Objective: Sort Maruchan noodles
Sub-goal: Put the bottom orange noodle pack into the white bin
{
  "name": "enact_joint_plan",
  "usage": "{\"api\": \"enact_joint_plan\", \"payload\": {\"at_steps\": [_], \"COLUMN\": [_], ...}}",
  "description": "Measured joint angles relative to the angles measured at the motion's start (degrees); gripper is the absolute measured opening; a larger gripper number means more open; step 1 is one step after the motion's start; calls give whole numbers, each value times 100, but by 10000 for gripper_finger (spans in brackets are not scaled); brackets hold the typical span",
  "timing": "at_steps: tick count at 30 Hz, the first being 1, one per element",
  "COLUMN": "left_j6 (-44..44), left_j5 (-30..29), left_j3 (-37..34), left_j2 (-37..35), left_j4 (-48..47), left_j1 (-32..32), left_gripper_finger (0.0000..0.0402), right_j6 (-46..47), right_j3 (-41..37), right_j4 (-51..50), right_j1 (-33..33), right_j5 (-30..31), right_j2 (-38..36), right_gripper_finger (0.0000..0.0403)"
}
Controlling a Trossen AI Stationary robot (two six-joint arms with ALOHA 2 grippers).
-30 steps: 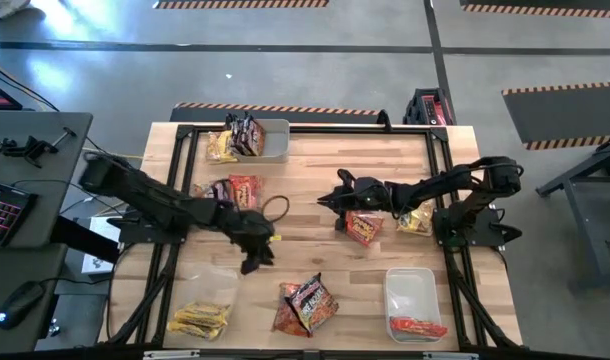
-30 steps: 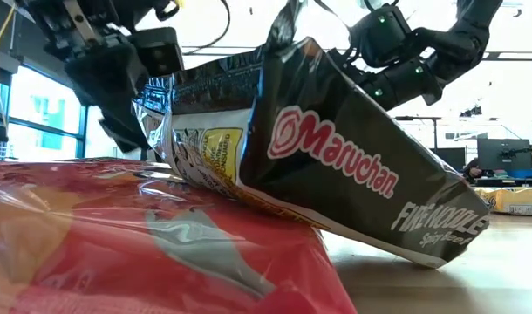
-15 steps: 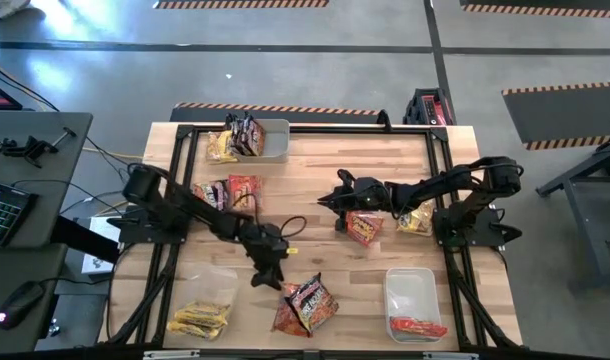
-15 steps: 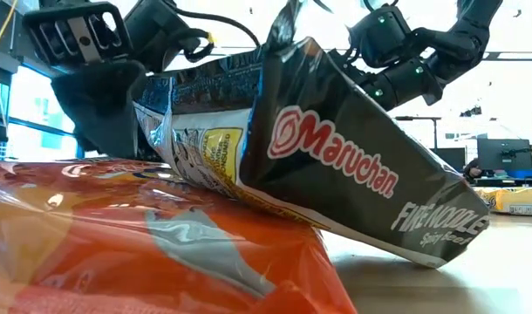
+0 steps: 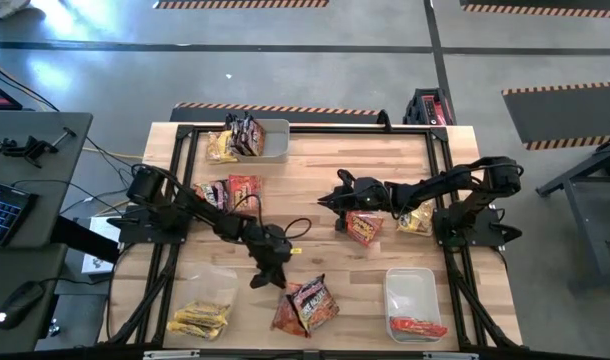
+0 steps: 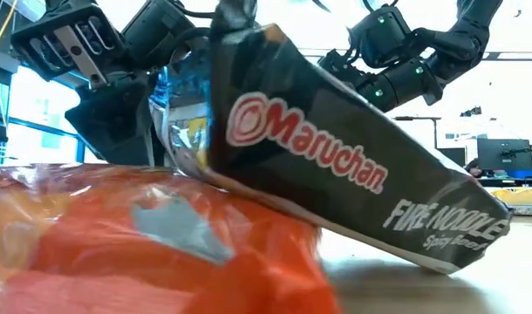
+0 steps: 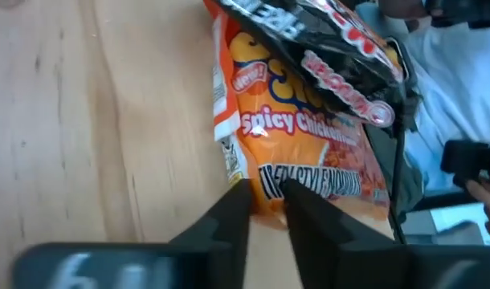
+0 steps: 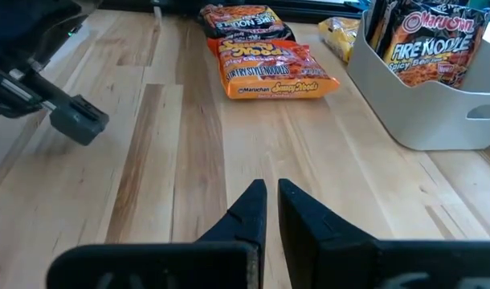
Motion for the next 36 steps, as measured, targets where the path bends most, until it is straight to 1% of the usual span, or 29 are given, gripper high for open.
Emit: {"api": "enact_joint_plan", "payload": {"at_steps": [3, 5, 7, 9, 13, 15, 19, 24, 27, 30, 36], "left_j6": [124, 143, 213, 338, 667, 810, 1049, 1301, 1408, 1447, 1401], "left_j5": [197, 297, 307, 319, 330, 327, 273, 83, -104, -109, -65], "left_j3": [0, -1, -4, -4, -6, -7, -9, -9, -9, -9, -9], "left_j2": [0, -17, -90, -210, -613, -869, -1470, -2207, -2571, -2848, -3232], "left_j4": [-18, -58, -139, -253, -747, -997, -1386, -1476, -1460, -1337, -912], "left_j1": [34, 72, 123, 185, 394, 519, 759, 1023, 1164, 1298, 1442], "left_gripper_finger": [17, 6, 8, 6, 2, 1, 1, 0, 0, 0, 0], "right_j6": [0, 0, 91, 408, 1168, 1295, 1141, 438, 79, -280, -1139], "right_j3": [0, 0, 0, 0, 4, 4, 4, 4, 4, 4, 4], "right_j4": [0, -2, 0, 23, 158, 127, 105, 13, -66, -78, -31], "right_j1": [0, 0, 0, 0, -5, -11, 22, 292, 473, 662, 991], "right_j5": [0, 0, 0, 0, -12, -140, -224, -196, -8, 281, 1424], "right_j2": [0, 0, 0, 0, 0, 0, 0, 0, 0, 0, 0], "right_gripper_finger": [16, 16, 16, 16, 16, 16, 16, 26, 55, 101, 205]}}
